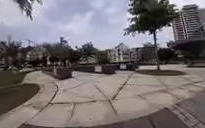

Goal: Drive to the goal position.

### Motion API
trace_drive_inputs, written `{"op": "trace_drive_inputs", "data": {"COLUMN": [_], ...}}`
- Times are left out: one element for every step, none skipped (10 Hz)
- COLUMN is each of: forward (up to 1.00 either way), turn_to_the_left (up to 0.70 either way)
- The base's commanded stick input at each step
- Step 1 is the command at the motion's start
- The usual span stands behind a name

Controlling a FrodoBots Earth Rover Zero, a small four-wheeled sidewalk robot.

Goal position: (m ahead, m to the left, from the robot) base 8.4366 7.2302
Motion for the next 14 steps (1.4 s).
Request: {"op": "trace_drive_inputs", "data": {"forward": [0.85,0.85,0.85,0.85,0.85,0.85,0.85,0.85,0.85,0.85,0.85,0.85,0.85,0.85], "turn_to_the_left": [0.00,0.00,0.00,0.00,0.00,0.00,0.00,0.00,0.00,0.00,0.00,0.05,0.25,0.34]}}
